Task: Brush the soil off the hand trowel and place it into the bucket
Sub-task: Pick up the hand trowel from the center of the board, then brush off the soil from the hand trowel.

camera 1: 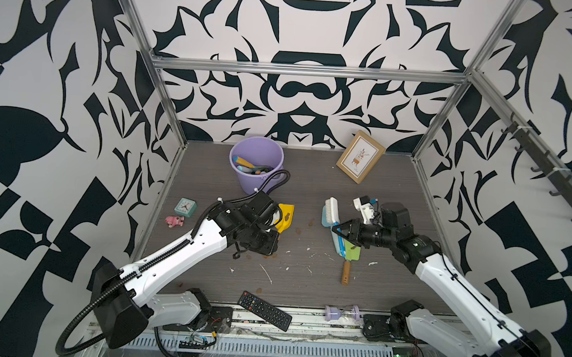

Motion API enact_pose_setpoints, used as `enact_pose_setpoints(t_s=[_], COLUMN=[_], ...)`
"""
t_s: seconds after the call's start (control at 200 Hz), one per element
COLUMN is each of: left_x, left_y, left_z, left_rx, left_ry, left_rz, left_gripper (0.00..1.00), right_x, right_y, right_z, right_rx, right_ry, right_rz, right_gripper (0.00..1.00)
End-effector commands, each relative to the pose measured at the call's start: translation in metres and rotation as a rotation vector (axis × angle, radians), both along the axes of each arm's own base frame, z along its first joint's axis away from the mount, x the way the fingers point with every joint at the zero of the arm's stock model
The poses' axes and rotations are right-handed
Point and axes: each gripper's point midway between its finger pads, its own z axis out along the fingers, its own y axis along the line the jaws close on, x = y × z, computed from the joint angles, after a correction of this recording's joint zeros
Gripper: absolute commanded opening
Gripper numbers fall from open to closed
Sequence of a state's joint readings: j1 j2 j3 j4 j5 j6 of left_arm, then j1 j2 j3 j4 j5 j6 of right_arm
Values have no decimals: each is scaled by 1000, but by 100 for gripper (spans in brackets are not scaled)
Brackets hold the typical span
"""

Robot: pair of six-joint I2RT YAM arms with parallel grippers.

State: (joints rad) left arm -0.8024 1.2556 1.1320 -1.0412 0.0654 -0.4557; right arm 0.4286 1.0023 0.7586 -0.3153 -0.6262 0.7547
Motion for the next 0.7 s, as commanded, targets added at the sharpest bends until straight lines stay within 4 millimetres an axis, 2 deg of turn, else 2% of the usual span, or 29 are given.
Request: enact_pose_setpoints(t_s=[0.0,0.065,0.275,0.43,0.57,0.695], left_x=[-21,-20,-15,-14,-14,-15], left_y=[50,59,63,59,55,52], left_z=[-9,-6,3,-2,-6,-7], left_rx=[292,353,405,392,374,377], left_ry=[122,128,125,125,121,109], left_rz=[-13,-13,-35,-40,-37,-45], left_gripper=[0,0,0,0,0,0], right_x=[-7,-13,-45,-50,-50,-49], right_y=[20,33,80,107,124,138], right_z=[30,27,5,7,12,4], right_rx=[-48,-40,-142,-138,-122,-113], right_ry=[-88,-51,9,-10,-38,-22], right_rz=[88,133,314,381,409,433], right_gripper=[0,0,0,0,0,0])
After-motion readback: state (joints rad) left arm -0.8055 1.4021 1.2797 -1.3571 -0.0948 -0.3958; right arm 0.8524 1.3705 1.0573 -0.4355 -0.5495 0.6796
